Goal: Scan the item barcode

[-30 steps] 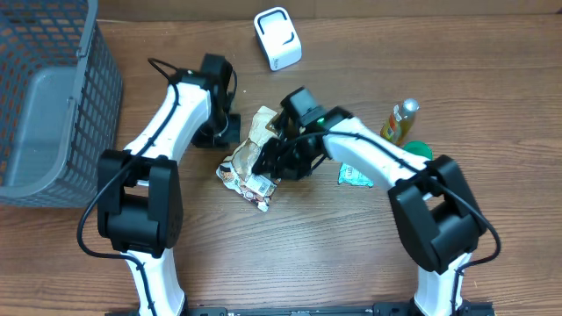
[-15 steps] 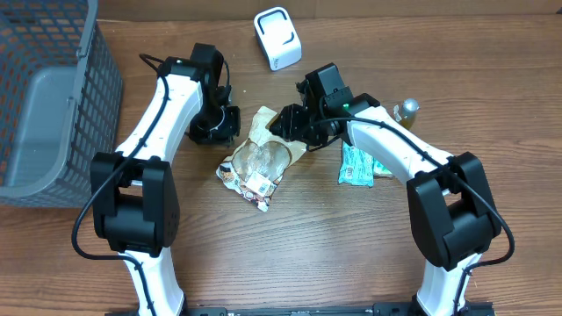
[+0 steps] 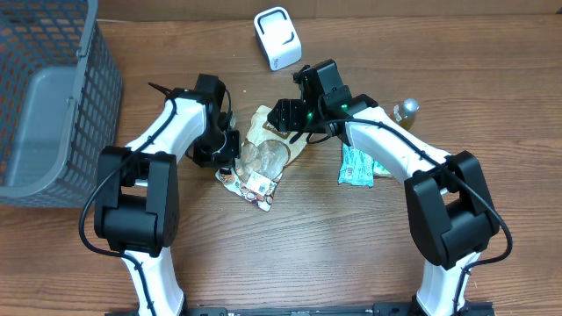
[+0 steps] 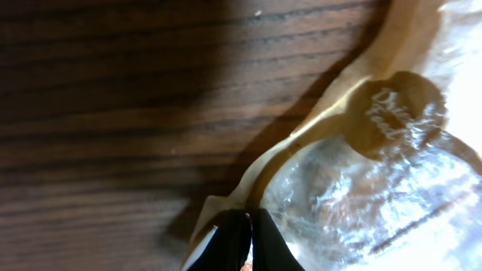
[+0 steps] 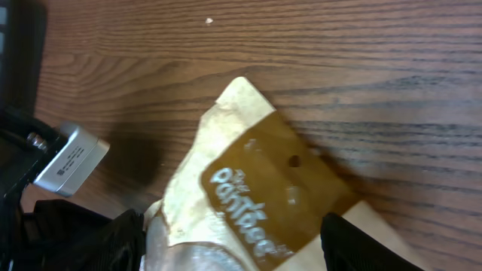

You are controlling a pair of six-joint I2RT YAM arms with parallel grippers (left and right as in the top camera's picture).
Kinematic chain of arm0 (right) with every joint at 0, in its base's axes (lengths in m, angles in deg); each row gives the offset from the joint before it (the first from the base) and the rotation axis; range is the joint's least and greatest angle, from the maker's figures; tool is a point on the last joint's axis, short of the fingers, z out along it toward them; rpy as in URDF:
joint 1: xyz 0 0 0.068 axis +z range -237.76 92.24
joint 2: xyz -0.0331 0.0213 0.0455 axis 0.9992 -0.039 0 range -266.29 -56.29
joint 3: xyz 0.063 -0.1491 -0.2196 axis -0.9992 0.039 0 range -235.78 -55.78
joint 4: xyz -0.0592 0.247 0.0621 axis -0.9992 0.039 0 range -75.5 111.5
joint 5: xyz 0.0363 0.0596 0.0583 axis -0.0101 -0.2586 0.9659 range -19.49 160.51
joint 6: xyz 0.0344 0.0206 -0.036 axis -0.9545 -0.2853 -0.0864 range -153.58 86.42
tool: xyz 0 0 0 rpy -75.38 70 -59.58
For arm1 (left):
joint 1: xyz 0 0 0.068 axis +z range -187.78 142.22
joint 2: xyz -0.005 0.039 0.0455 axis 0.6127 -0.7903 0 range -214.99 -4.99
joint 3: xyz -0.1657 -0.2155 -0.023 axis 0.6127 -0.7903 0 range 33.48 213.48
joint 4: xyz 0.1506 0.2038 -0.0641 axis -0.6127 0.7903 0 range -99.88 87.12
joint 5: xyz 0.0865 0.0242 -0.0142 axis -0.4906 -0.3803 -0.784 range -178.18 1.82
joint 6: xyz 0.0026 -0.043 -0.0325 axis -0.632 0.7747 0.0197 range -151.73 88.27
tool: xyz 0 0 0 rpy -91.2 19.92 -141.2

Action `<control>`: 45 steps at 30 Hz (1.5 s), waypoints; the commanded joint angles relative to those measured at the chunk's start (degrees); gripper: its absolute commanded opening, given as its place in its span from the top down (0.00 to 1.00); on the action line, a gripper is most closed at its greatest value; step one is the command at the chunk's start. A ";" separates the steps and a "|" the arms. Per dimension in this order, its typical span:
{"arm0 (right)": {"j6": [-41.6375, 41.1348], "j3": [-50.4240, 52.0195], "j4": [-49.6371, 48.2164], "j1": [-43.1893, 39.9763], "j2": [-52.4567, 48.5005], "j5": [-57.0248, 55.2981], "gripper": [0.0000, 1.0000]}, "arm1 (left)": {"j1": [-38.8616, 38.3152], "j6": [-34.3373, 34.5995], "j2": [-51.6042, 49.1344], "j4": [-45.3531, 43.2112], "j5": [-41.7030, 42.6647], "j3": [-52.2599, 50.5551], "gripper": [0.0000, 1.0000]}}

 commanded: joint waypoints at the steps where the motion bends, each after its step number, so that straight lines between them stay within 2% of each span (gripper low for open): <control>1: 1.84 -0.59 -0.72 0.26 -1.75 -1.86 0.28 | -0.17 -1.29 0.11 -2.16 0.76 -1.64 0.96; 7: 1.81 -0.11 -1.01 0.31 -4.90 -0.33 0.28 | -0.17 -1.27 0.11 -4.96 -3.32 -2.01 0.96; 13: 1.14 0.07 0.24 0.33 -6.16 4.17 0.27 | -0.17 -1.27 0.11 -6.43 -3.67 -2.03 0.96; 18: 1.14 0.04 1.16 0.24 -6.16 4.39 0.19 | -0.17 -1.27 0.11 -6.67 -3.67 -2.03 0.96; 23: -0.24 0.04 2.12 0.24 -6.16 8.07 0.18 | -0.17 -1.25 0.11 -7.34 -3.65 -2.14 0.96; 32: -0.59 0.07 4.68 2.29 -6.49 10.78 0.18 | -0.17 -1.22 0.11 -7.96 -3.63 -2.14 0.96; 39: -1.90 0.07 4.42 3.02 -6.49 20.61 0.18 | -0.17 -1.22 0.11 -8.76 -3.63 -2.14 0.96; 42: -3.39 0.07 4.22 3.28 -6.49 20.85 0.25 | -0.20 -1.20 0.09 -9.22 -3.61 -2.14 0.96; 45: -3.39 0.07 3.69 3.74 -6.49 22.14 0.27 | -0.20 -1.22 0.09 -9.44 -3.56 -2.14 0.96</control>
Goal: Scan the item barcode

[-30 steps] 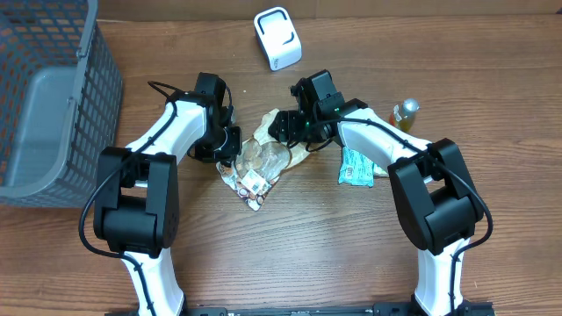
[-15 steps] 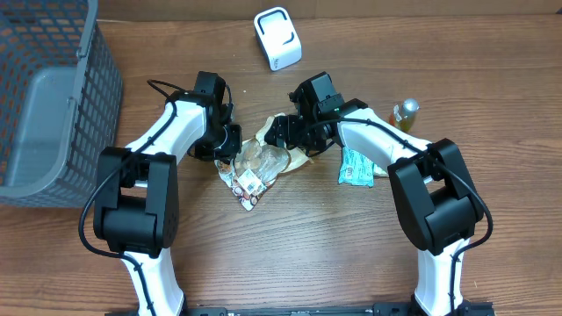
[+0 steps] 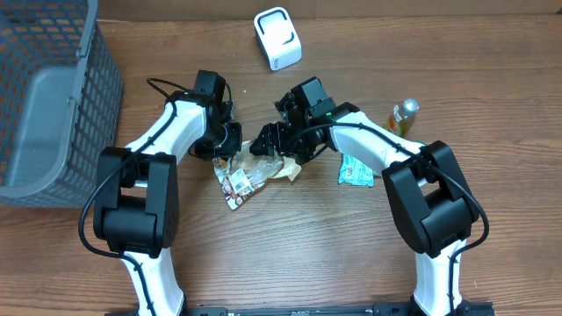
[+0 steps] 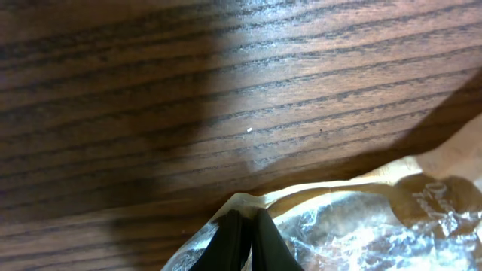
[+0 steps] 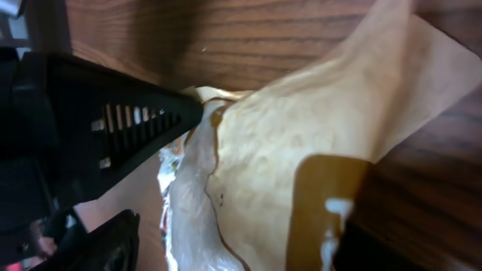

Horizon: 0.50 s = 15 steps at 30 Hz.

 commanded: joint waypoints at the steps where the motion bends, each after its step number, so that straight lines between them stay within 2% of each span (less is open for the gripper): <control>1: -0.96 0.04 -0.94 1.40 -0.68 3.61 0.27 | -0.20 -1.09 -0.17 -0.59 -1.49 -1.40 0.96; 4: -1.25 0.04 -1.68 2.19 -0.68 3.54 0.33 | -0.17 -1.09 -0.17 -0.59 -1.49 -1.40 0.96; 8: -3.63 0.04 -3.89 2.91 -0.68 3.34 0.36 | -0.20 -1.09 -0.17 -0.57 -1.49 -1.40 0.96; 15: -3.76 0.04 -4.59 3.98 -0.68 3.32 0.56 | -0.20 -1.09 -0.17 -0.57 -1.49 -1.40 0.96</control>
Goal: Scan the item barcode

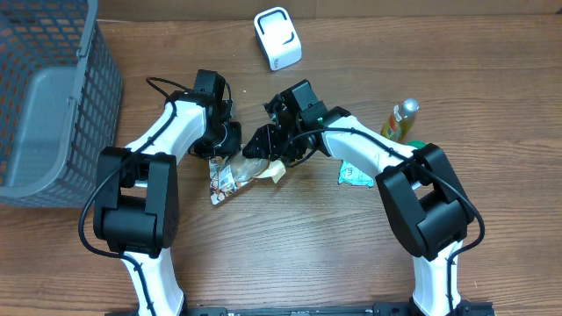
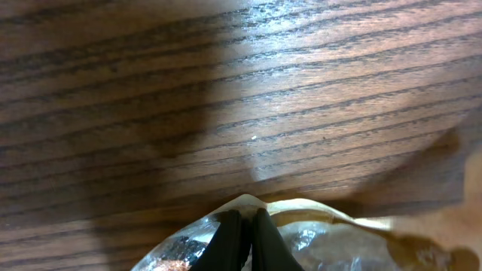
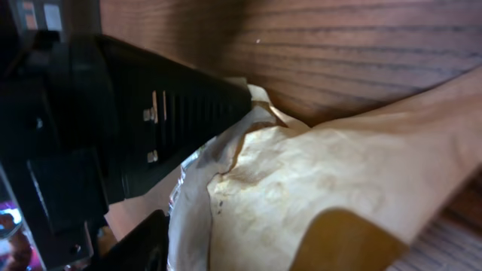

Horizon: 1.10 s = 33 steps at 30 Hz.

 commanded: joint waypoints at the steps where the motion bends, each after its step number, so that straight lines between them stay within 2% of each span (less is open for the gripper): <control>1: -0.20 -0.04 -0.72 1.36 -0.66 1.55 0.60 | -0.17 -1.09 -0.17 -0.02 -0.87 -1.40 0.96; 4: -0.20 -0.04 -0.70 1.44 -0.66 1.57 0.71 | -0.17 -1.09 -0.17 -0.02 -0.87 -1.40 0.96; 9: -0.20 -0.04 -0.61 1.42 -0.66 1.57 0.79 | -0.17 -1.11 -0.15 -0.02 -0.87 -1.40 0.96; 15: -0.22 -0.07 1.03 0.85 -0.66 1.62 0.80 | -0.04 -1.11 -0.11 1.01 -1.07 0.24 0.96; 21: 0.00 -0.07 1.73 -0.52 -0.59 1.88 0.86 | 1.18 -1.09 -0.09 10.27 -1.05 11.63 0.96; 28: 6.10 -0.07 2.95 -3.43 0.76 7.67 0.87 | 4.85 -1.11 -0.09 22.43 -1.03 27.34 0.96; 33: 10.91 -0.07 7.23 -6.25 0.76 7.56 0.87 | 8.72 -1.11 -0.09 25.46 -1.07 29.83 0.90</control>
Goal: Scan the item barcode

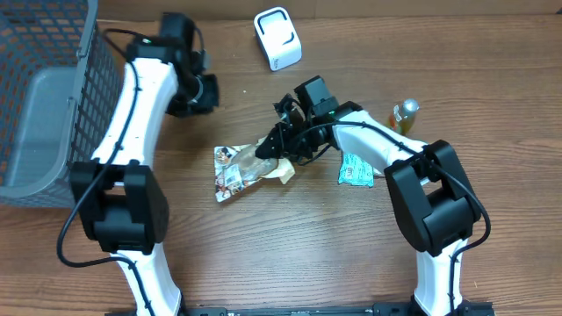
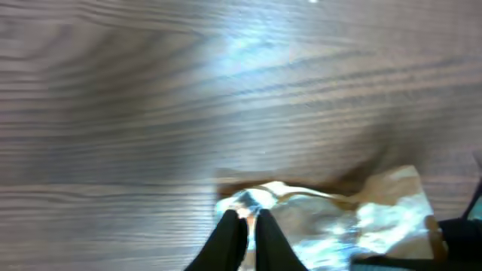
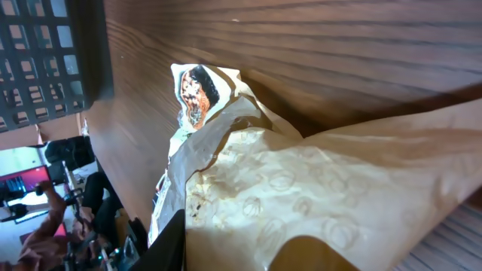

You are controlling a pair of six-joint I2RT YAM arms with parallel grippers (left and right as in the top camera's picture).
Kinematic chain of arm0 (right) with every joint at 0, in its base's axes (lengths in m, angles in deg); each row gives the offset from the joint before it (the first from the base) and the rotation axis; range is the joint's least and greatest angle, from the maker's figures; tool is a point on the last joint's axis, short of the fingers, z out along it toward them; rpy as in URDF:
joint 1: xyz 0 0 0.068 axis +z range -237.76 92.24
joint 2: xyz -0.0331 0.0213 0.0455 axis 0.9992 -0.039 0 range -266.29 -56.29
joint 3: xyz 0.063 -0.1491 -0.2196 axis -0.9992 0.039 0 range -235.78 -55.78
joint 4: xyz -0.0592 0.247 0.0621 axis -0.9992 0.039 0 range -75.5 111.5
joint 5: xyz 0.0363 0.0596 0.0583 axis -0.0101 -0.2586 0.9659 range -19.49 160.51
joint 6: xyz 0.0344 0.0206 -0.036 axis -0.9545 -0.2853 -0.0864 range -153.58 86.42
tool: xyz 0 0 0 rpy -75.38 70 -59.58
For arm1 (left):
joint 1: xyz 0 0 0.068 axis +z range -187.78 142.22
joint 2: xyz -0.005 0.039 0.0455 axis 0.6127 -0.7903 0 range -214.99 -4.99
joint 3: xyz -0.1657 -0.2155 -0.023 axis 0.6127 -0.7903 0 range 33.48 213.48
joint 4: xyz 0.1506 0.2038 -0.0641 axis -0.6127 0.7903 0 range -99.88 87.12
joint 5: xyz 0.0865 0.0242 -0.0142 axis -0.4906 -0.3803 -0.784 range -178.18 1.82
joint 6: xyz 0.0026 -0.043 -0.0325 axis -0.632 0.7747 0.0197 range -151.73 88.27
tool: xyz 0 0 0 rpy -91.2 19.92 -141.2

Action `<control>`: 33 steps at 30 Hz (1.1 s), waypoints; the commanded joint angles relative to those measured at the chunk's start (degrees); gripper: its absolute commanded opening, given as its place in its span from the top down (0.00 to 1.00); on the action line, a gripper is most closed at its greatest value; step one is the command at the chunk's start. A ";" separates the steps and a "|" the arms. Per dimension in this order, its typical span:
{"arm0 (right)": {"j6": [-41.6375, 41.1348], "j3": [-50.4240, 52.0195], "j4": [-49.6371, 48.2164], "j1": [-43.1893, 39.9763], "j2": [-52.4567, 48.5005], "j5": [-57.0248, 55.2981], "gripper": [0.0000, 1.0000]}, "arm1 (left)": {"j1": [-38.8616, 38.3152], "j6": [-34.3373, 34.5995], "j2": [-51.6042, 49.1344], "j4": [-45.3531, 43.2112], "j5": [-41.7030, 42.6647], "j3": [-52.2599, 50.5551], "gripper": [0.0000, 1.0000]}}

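The snack bag (image 1: 239,168), clear plastic with a tan paper end and a printed label, lies at the table's middle. My right gripper (image 1: 279,146) is at the bag's tan right end, shut on it. In the right wrist view the bag (image 3: 301,173) fills the frame and covers all but one dark finger (image 3: 172,242). My left gripper (image 1: 198,93) is far off at the back left, beside the basket, with its fingers (image 2: 232,235) together and empty. The left wrist view is blurred, with the bag (image 2: 331,214) well below. The white scanner (image 1: 277,38) stands at the back.
A grey mesh basket (image 1: 44,96) takes up the far left. A green packet (image 1: 356,167) and a small bottle (image 1: 404,112) lie to the right of the right arm. The table (image 1: 307,246) is brown wood.
My left gripper has let go of the bag's corner and moved to the back left, near the basket. The bag now lies flatter, and only my right gripper holds it.
First my left gripper pinched the bag's left edge while the right one stood open over its tan end. Then the right gripper came in at the tan end and the bag was turned, label downward-left. Now the left arm is away and the right holds the bag.
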 commanded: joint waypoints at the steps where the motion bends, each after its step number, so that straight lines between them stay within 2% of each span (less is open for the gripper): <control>1: 6.23 -0.07 2.08 -2.32 0.76 1.97 0.87 | 3.28 -1.07 0.24 1.38 -0.37 0.98 0.89; 5: 8.85 -0.07 4.61 -4.07 0.76 1.95 0.85 | 5.75 0.72 0.20 1.55 -0.35 -0.79 0.82; 8: 8.98 -0.07 6.10 -4.31 0.76 1.51 0.70 | 6.01 1.09 0.20 1.57 -0.17 -1.66 0.82; 10: 8.94 -0.07 7.06 -4.26 0.76 -0.20 0.64 | 5.77 1.07 0.20 1.97 0.33 -2.05 0.84; 16: 8.37 -0.07 8.72 -3.32 0.74 -4.11 0.63 | 3.48 0.33 0.20 4.28 4.39 -4.61 0.96; 19: 7.19 -0.07 8.68 -3.21 0.74 -4.44 0.63 | 1.64 0.13 0.20 4.85 4.42 -7.67 0.96; 22: 7.19 -0.07 8.68 -3.21 0.74 -4.57 0.58 | -0.20 -0.70 0.20 4.17 4.42 -11.58 0.96; 33: 5.90 -0.07 8.68 -3.15 0.70 -4.55 0.55 | -5.70 -1.09 0.15 -5.03 4.92 -23.43 0.96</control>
